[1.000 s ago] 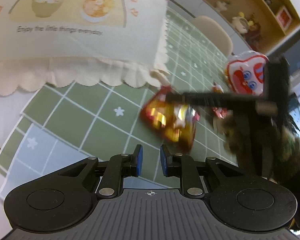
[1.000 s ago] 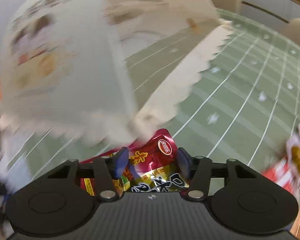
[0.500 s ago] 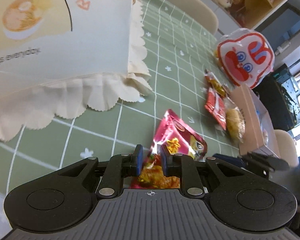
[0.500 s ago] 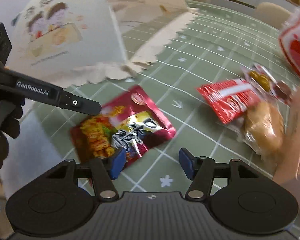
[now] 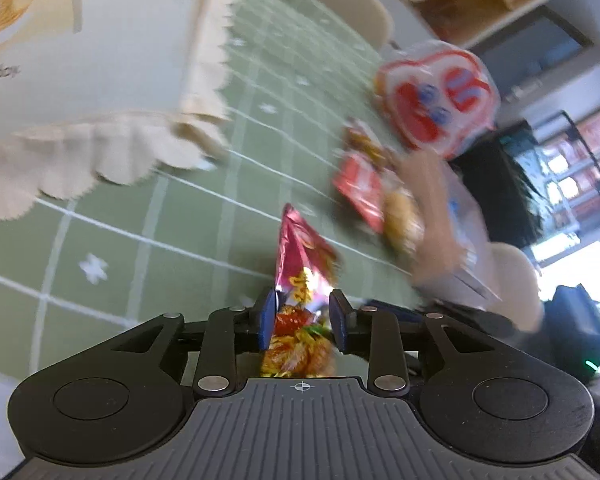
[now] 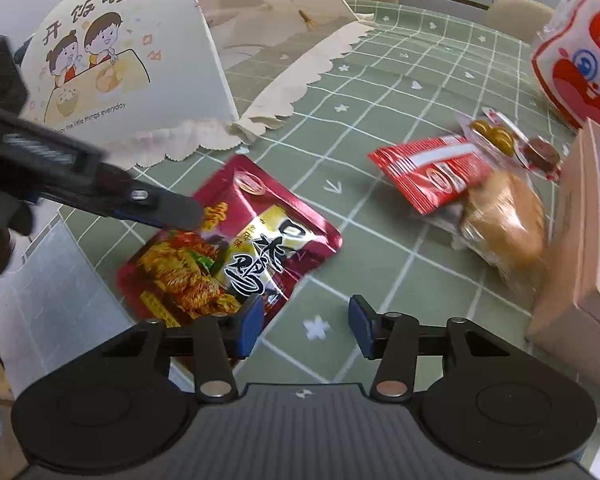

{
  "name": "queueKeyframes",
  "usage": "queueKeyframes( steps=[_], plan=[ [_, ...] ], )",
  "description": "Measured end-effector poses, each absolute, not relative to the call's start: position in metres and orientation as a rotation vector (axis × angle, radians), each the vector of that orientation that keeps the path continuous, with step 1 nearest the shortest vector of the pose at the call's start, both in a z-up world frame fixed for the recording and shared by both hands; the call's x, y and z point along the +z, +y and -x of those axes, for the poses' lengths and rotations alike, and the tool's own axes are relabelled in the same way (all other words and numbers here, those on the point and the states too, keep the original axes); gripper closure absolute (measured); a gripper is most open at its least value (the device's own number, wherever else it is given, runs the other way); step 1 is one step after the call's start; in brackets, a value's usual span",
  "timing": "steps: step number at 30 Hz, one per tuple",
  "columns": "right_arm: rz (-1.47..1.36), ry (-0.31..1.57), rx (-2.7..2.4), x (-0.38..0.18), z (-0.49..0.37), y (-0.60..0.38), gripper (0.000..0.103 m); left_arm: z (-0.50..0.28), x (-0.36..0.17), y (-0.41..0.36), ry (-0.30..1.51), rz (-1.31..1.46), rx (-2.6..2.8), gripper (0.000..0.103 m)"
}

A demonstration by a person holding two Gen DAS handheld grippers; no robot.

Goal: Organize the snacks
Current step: 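Grasp the red-gold chip bag with the left tool and lift it, then grasp the brown swirl lollipop with the right tool while the left tool holds the chip bag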

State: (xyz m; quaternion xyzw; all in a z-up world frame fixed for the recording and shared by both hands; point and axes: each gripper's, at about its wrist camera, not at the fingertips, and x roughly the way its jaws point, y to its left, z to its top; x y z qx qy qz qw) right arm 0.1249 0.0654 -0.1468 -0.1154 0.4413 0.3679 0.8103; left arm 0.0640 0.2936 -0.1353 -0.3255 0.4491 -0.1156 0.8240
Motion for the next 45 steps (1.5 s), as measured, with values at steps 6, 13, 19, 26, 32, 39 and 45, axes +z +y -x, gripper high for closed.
queueKeyframes(
  steps=[6, 13, 19, 26, 32, 39, 45],
  plan=[
    [0.204, 0.944, 0.810, -0.148, -0.112, 0.036, 0.056, -0.057, -0.117, 0.247, 0.958, 0.656, -0.316, 0.071],
    [0.206, 0.899, 0.822, -0.151, -0.101, 0.027, 0.056, -0.090, -0.142, 0.217, 1.033, 0.606, -0.192, 0.071],
    [0.236, 0.887, 0.833, -0.149, -0.092, 0.016, 0.056, -0.078, -0.144, 0.212, 1.005, 0.586, -0.126, 0.078],
    [0.223, 0.795, 0.725, -0.111, -0.112, 0.000, 0.050, -0.038, -0.136, 0.221, 0.947, 0.608, 0.019, 0.078],
    [0.123, 0.889, 0.624, -0.084, -0.188, 0.026, 0.036, -0.016, -0.132, 0.230, 0.894, 0.556, 0.146, 0.078],
    [0.036, 1.108, 0.407, -0.100, -0.306, 0.077, 0.035, -0.009, -0.139, 0.243, 0.888, 0.610, 0.108, 0.078],
    [0.142, 1.272, 0.312, -0.139, -0.342, 0.099, 0.031, 0.003, -0.143, 0.251, 0.891, 0.643, 0.078, 0.078]
  ],
)
